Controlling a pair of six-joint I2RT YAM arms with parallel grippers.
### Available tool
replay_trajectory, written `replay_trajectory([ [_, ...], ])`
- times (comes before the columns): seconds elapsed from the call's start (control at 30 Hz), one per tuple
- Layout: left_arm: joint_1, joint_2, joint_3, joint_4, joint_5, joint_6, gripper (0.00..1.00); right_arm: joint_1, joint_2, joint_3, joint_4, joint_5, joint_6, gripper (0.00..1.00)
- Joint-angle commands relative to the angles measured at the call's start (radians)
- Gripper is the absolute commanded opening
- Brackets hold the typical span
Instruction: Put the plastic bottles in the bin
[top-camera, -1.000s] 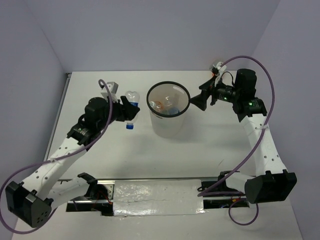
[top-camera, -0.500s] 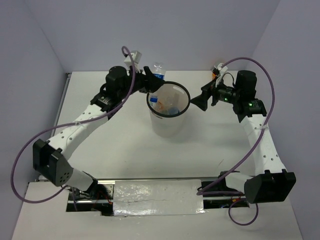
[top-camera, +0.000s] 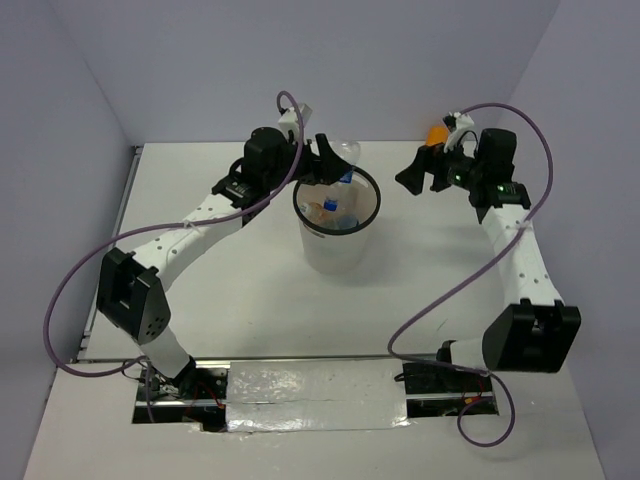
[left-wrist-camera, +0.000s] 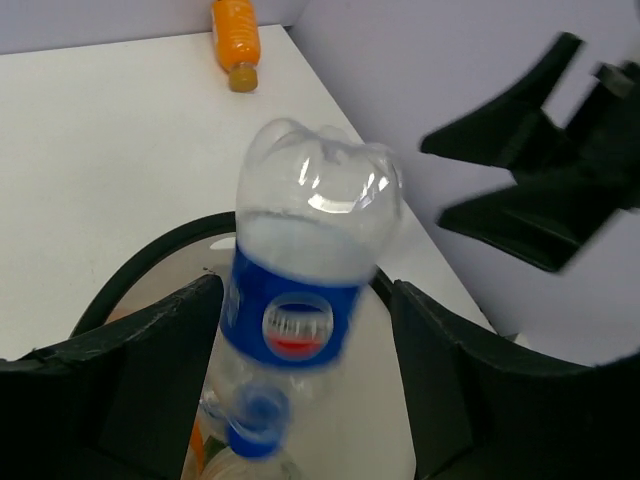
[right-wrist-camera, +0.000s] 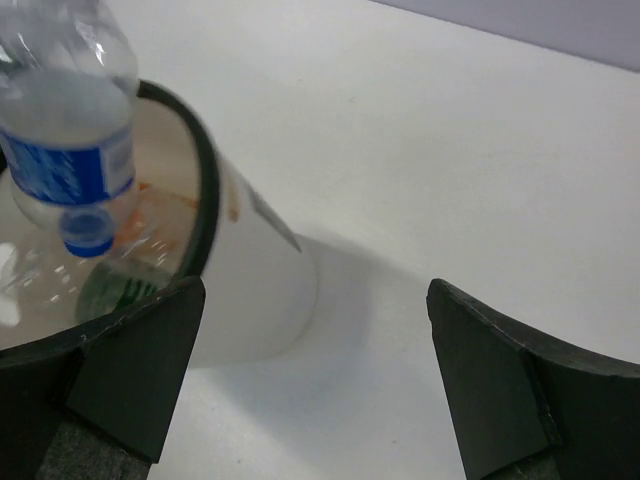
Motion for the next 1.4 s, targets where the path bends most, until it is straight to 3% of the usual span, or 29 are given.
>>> replay_trajectory([
  [0.0,-0.005,0.004,0.045,0.068,0.032,-0.005,0.81,-0.013,0.114,0.103,0.014,0.117,0.078,1.00],
  [0.17,-0.005,-0.006,0.045,0.060,0.051,-0.003,0.86,-0.022,0.329,0.251,-0.005,0.275,0.226,0.99],
  [0.37,-0.002,-0.087,0.002,0.020,-0.010,0.026,0.89,-0.027,0.605,0.502,-0.037,0.592,0.320,1.00],
  [0.73,0.070,-0.468,-0.295,-0.072,-0.314,0.009,0.99,-0.060,1.152,1.076,-0.029,0.717,0.308,1.00],
  [0.97,0.140,-0.613,-0.480,-0.105,-0.406,-0.051,0.99,-0.060,1.238,1.116,0.087,0.744,0.286,0.99],
  [1.07,0.152,-0.613,-0.494,-0.110,-0.397,-0.060,0.99,-0.062,1.309,1.238,0.029,0.738,0.297,0.99],
  [1.23,0.154,-0.592,-0.494,-0.099,-0.385,-0.069,0.99,-0.063,1.294,1.202,0.052,0.737,0.302,0.95],
  [1.37,0.154,-0.592,-0.498,-0.096,-0.371,-0.079,0.99,-0.074,1.298,1.211,0.038,0.720,0.321,0.86],
])
